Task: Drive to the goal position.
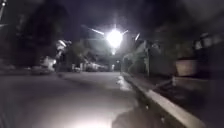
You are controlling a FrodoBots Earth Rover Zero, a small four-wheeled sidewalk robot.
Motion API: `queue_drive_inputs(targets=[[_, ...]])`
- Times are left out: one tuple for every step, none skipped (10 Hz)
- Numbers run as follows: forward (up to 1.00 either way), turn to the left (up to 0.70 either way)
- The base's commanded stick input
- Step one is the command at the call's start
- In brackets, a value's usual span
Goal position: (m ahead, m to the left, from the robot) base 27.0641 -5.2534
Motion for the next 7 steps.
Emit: queue_drive_inputs(targets=[[0.70, 0.00], [0.70, 0.00], [0.70, 0.00], [0.70, 0.00], [0.70, 0.00], [0.70, 0.00], [0.70, 0.00]])
